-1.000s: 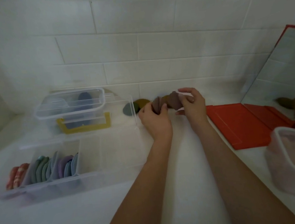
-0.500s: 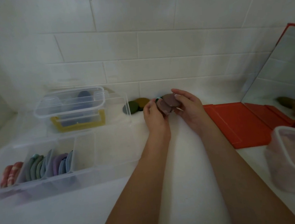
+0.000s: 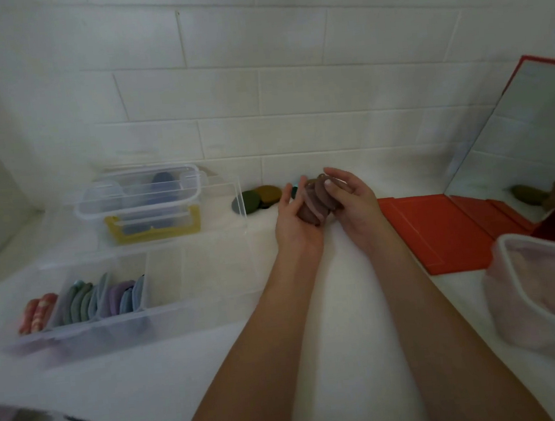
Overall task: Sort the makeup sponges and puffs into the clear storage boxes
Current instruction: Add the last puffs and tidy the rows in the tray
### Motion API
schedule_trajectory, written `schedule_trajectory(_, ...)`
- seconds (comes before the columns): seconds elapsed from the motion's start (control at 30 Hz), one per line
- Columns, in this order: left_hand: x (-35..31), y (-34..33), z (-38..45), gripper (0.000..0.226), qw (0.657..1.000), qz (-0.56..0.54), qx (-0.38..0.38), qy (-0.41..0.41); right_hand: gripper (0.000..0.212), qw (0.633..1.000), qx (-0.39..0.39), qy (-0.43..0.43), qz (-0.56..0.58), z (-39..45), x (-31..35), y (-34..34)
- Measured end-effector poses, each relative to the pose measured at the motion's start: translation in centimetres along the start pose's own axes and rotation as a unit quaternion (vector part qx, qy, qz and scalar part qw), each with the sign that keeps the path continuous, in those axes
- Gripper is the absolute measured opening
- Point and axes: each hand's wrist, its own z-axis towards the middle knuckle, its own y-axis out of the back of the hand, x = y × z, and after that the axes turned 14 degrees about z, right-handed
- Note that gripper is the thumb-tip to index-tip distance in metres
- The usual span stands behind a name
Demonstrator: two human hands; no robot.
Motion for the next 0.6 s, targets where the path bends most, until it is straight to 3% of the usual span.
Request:
schedule_trajectory(0.13,-0.3,-0.5,-1.7,0.024,0.997,0.026,0.053,0.053,0.026,0.998,0.006,0.002,0.068,-1.8,0.8,-0.4)
schedule_trajectory(0.23,0.1,-0.6,-3.5,0.029,0.978,0.201,0.053,-0.007,0.024,0.999,0.001,0.005,0.05,-3.6,1.4,-1.1)
schedule_trajectory(0.37,-0.9,-0.8,-5.9,0.027,0.914,0.393,-0.016,-0.103,0.018,1.0,-0.006,0.017,-0.014,-5.8,1.7,-2.7)
schedule_trajectory(0.5,-4.6,-1.5,-8.9,0.025,0.844,0.482,-0.045,-0.231,0.041,0.998,-0.05,-0.042,0.015,-7.7,1.3,-5.6)
schedule_trajectory(0.6,-9.2,-0.5,-10.4,0.027,0.768,0.563,-0.065,-0.299,0.034,0.991,0.0,-0.029,-0.128,-9.5,0.3,-8.4)
